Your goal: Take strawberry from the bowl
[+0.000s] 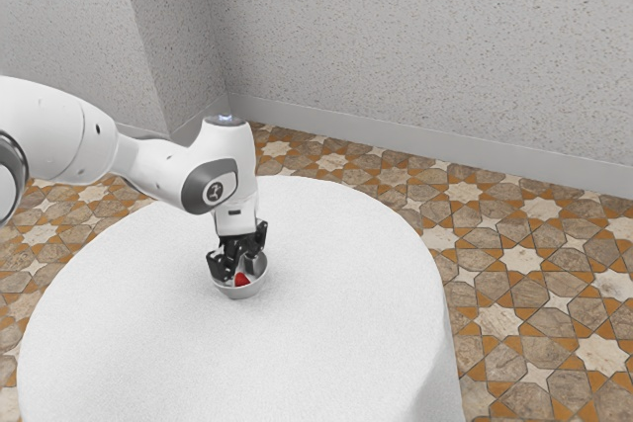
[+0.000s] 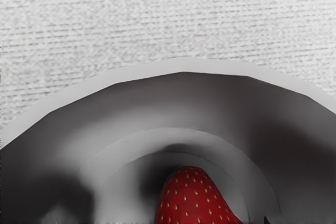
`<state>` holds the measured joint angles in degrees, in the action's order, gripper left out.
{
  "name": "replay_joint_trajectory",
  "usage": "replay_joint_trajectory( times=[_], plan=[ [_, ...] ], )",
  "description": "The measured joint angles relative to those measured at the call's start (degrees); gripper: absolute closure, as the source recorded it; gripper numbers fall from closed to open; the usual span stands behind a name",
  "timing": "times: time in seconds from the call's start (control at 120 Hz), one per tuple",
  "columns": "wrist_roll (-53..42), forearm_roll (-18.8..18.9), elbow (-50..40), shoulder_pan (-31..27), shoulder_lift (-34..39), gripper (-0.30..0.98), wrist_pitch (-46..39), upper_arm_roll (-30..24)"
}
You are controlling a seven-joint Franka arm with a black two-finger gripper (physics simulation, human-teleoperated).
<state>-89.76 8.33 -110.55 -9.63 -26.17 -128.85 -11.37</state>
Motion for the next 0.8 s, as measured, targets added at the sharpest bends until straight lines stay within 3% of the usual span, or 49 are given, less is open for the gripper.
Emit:
replay_joint_trajectory(
  times=[0.175, 0.267, 0.433, 0.592, 0.708, 0.8],
  plan=[
    [-0.5, 0.2, 0.0, 0.0, 0.3, 0.36, -0.2, 0.0],
    [-0.6, 0.0, 0.0, 0.0, 0.4, 0.37, -0.3, 0.0],
    [-0.7, 0.0, 0.0, 0.1, 1.1, 0.59, -0.6, 0.0],
    [-0.7, -0.1, -0.3, 0.2, 2.5, 0.67, -1.1, -0.3],
    [-0.6, -0.2, -2.6, 0.2, 7.7, 0.71, -1.2, -0.7],
    [-0.3, -0.7, -3.1, 0.5, 11.3, 0.73, -0.9, -5.3]
  ],
)
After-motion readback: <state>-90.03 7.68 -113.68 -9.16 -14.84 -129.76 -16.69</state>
